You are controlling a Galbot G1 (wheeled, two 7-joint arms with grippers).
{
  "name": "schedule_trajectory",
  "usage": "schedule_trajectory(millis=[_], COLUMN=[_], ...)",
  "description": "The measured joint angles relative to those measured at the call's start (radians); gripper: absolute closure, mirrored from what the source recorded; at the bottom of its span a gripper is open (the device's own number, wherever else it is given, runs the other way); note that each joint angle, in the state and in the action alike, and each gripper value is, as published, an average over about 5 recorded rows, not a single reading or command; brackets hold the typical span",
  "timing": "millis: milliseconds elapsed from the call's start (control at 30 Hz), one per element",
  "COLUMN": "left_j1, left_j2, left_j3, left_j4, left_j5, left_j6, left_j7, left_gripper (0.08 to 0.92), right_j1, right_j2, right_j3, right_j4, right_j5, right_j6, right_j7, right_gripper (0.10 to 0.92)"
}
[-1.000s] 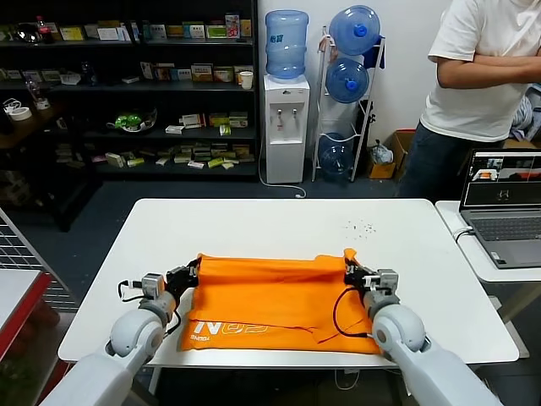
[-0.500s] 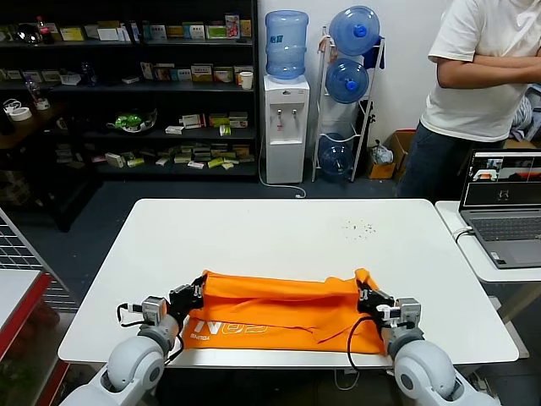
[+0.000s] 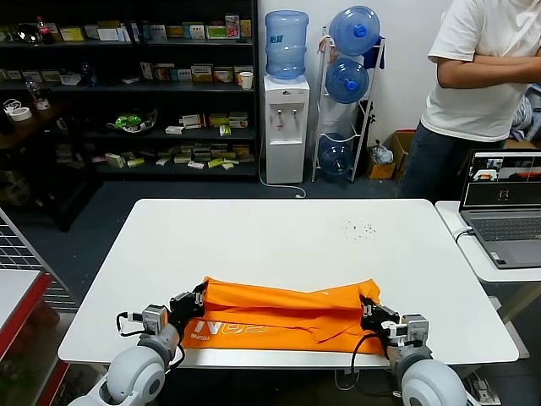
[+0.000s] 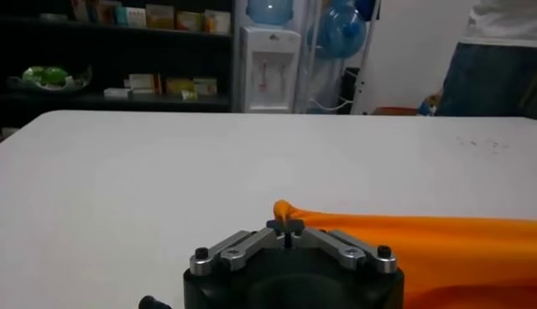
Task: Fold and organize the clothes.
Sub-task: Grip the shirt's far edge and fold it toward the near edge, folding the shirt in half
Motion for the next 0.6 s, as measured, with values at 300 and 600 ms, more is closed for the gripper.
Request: schedule_trajectory(millis=[300,600], left_j1=[0.021,0.051], left_j2=[0.002,-0.002], left_j3=[-0.007,-0.031], left_j4=[-0.016,-0.035], left_j5=[-0.001,0.003], left_j6=[0.016,0.028], left_j7=[-0.012,-0.011], left_gripper=[0.901,0.684], right_j1=[-0.035,-0.070], right_j2=[-0.011,-0.007], right_j3=[0.018,0.049], right_j4=[0.028,0.050], right_j5=[-0.003,-0.021], right_j6=[-0.011,-0.006], right_j7=[0.006,-0.006], right_gripper=[0.875,0.630])
